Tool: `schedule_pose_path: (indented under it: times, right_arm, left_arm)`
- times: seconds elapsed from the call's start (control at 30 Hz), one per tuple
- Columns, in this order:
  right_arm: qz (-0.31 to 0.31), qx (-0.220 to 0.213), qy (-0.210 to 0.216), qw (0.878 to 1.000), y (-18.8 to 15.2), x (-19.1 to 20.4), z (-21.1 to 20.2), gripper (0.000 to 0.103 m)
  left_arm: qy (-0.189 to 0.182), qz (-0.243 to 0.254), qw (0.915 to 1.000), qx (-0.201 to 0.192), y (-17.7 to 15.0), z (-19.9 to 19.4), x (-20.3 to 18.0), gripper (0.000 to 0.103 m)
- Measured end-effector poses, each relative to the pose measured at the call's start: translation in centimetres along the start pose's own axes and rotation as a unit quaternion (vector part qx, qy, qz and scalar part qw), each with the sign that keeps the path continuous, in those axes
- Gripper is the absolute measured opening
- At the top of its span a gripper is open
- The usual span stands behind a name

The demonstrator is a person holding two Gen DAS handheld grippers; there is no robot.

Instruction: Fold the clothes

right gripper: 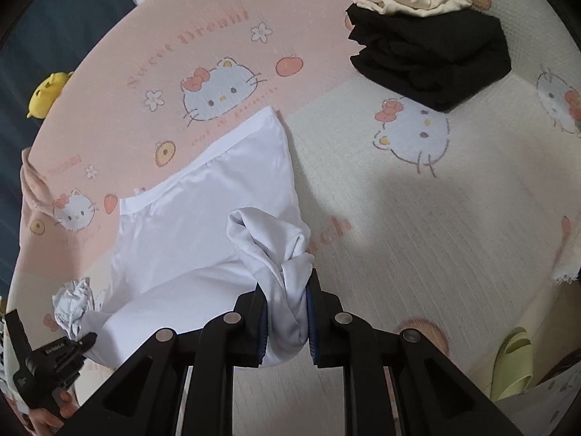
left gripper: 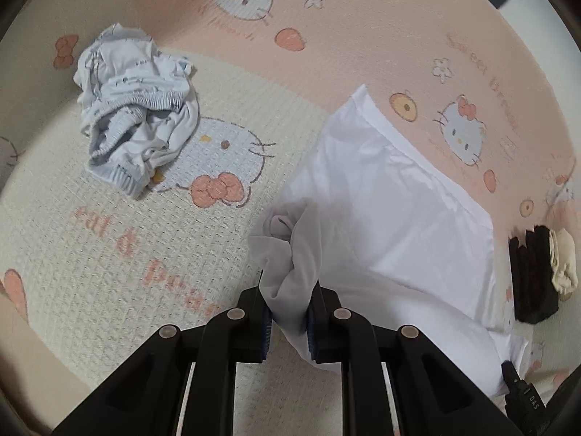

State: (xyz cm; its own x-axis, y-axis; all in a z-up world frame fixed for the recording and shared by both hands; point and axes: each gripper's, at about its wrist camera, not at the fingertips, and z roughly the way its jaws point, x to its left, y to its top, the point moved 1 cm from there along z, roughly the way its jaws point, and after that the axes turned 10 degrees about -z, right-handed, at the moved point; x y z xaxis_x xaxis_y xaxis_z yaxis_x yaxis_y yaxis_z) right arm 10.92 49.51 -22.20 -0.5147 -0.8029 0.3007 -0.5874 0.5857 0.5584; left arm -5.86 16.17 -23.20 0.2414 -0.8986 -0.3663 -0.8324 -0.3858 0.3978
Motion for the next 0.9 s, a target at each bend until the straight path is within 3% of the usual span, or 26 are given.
schedule_pose_path:
  times: [0.4,0.63,0.73,0.8,0.9]
  right_arm:
    - [0.037,0.005,0.03,0.999,-3.9,-2.4,-1.1,0.015]
    - [0.03,0.025,0.025,0.999,-4.9,-2.8,-0.3,0.016]
    - [0.028,0.024,0.03,0.999,-4.8,-3.0,-0.7,0.027]
    - [0.005,0.019,0.032,0.999,-4.4,-3.0,-1.2,0.052]
    - [-0.035,0.01,0.036,0.999,-3.6,-2.8,-1.8,0.06]
  left_arm:
    - [-0.03,0.032,0.999,0.009,-2.4,-0.5,1.5,0.013]
    - [-0.047,0.046,0.9977,0.018,-3.0,-0.3,2.0,0.013]
    - [-0.073,0.023,0.9965,0.034,-3.0,-0.5,3.0,0.014]
    - [-0.091,-0.008,0.9941,0.06,-2.5,-0.6,3.8,0.016]
    - [-0.112,-0.024,0.991,0.071,-1.8,-1.5,4.5,0.031]
